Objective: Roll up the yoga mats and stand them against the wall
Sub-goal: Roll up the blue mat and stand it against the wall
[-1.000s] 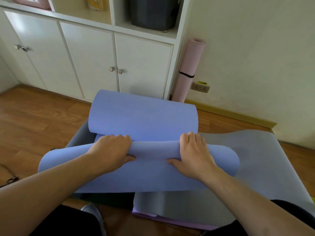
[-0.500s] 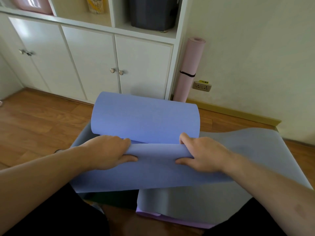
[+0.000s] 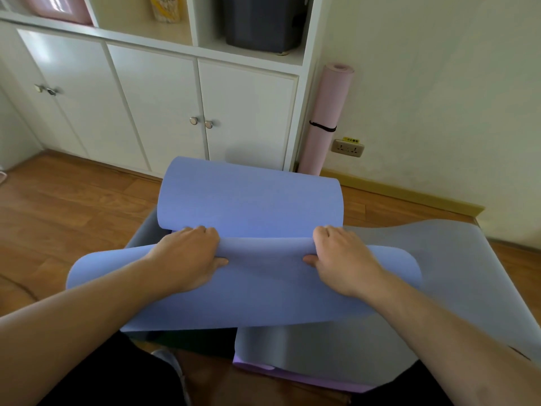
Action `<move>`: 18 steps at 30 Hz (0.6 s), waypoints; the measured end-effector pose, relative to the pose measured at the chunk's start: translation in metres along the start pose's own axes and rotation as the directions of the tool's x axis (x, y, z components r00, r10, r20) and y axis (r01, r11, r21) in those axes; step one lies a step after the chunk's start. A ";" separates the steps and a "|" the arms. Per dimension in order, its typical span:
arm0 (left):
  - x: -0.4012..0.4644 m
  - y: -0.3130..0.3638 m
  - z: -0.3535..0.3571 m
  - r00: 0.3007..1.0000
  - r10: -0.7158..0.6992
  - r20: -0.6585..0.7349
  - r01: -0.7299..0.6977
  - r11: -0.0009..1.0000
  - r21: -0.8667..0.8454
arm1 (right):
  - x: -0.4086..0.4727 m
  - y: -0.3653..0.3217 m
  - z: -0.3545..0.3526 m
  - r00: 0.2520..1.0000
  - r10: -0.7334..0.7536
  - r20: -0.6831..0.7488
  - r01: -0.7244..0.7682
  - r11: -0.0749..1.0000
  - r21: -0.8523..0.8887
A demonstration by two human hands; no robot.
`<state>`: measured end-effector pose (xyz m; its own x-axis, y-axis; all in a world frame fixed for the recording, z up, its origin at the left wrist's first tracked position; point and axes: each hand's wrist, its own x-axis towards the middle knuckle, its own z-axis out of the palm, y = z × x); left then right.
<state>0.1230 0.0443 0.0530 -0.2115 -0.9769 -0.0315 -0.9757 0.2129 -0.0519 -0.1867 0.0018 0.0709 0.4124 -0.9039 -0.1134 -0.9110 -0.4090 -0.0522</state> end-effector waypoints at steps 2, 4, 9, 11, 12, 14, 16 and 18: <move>0.002 0.002 0.000 0.999 -0.031 -0.014 0.031 0.999 -0.014 | -0.001 -0.006 0.001 0.999 0.037 -0.032 -0.038 0.998 -0.059; 0.003 0.002 0.000 0.999 -0.032 -0.035 0.032 0.999 -0.008 | -0.002 -0.009 0.001 0.997 0.069 -0.026 -0.070 0.995 -0.069; 0.002 -0.002 0.003 1.000 -0.009 -0.009 0.009 0.998 0.060 | -0.003 -0.006 -0.001 0.999 0.005 -0.052 -0.011 0.992 -0.129; -0.001 -0.004 0.000 0.999 0.032 -0.008 -0.031 0.995 0.095 | -0.002 -0.003 -0.003 0.998 -0.033 -0.048 0.027 0.992 -0.119; -0.002 -0.003 -0.002 0.998 0.061 -0.006 -0.060 0.992 0.115 | -0.002 -0.001 -0.004 0.998 -0.044 -0.041 0.040 0.993 -0.107; -0.004 -0.002 -0.006 0.995 0.104 0.003 -0.103 0.981 0.162 | -0.002 0.002 -0.005 0.998 -0.058 -0.023 0.056 0.996 -0.074; -0.005 -0.002 -0.010 0.993 0.114 0.033 -0.118 0.971 0.207 | -0.003 0.004 -0.008 0.997 -0.077 -0.009 0.076 0.995 -0.066; -0.005 -0.003 -0.010 0.987 0.112 0.112 -0.130 0.977 0.170 | -0.005 0.006 -0.009 0.994 -0.110 0.013 0.111 0.992 -0.056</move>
<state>0.1266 0.0479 0.0637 -0.3118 -0.9385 -0.1483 -0.9159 0.3384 -0.2160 -0.1945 0.0028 0.0802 0.5102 -0.8517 -0.1196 -0.8584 -0.5130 -0.0084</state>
